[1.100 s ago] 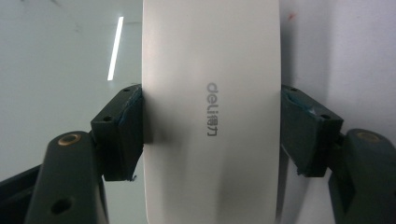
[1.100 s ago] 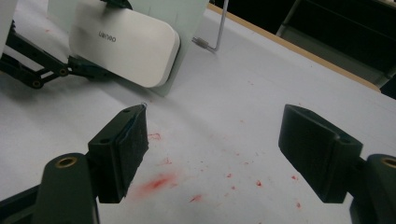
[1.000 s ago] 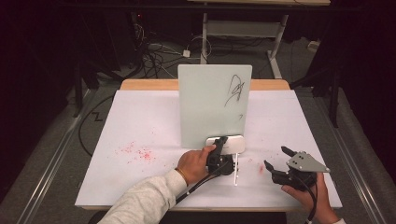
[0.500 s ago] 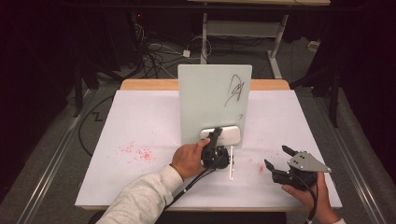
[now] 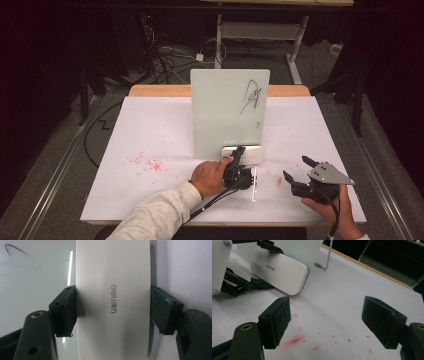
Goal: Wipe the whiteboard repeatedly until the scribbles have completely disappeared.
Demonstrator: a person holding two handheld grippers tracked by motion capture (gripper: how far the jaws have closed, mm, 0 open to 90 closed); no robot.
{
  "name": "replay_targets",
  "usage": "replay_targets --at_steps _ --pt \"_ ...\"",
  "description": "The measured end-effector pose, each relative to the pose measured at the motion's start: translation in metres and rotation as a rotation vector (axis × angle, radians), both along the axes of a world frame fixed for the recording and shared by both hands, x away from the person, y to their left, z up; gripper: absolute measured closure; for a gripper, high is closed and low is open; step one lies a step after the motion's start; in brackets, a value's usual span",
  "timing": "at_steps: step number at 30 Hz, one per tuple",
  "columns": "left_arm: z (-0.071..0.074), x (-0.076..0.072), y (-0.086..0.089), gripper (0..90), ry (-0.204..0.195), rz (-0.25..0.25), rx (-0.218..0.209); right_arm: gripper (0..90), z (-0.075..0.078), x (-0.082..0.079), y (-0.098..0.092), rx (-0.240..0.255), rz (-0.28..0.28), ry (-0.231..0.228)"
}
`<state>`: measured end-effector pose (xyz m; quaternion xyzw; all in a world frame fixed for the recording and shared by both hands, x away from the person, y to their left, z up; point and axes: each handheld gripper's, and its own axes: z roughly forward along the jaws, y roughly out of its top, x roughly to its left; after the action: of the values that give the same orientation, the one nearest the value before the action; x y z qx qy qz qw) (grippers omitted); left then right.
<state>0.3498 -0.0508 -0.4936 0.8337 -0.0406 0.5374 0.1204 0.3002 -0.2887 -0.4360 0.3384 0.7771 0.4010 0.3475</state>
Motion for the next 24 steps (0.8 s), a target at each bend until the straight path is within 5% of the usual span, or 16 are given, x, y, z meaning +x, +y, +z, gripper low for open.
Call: replay_targets --at_steps 10,14,24 --pt "0.027 0.011 0.013 29.3 -0.016 0.048 -0.113 23.7 0.001 -0.001 -0.003 0.012 -0.009 -0.006" --pt "0.025 0.010 0.014 29.3 -0.033 0.058 -0.093 23.6 0.002 -0.001 -0.002 0.010 -0.007 -0.008" --pt "0.018 0.007 0.017 29.3 0.028 0.029 -0.097 23.8 0.000 0.000 -0.001 -0.002 0.004 -0.002"
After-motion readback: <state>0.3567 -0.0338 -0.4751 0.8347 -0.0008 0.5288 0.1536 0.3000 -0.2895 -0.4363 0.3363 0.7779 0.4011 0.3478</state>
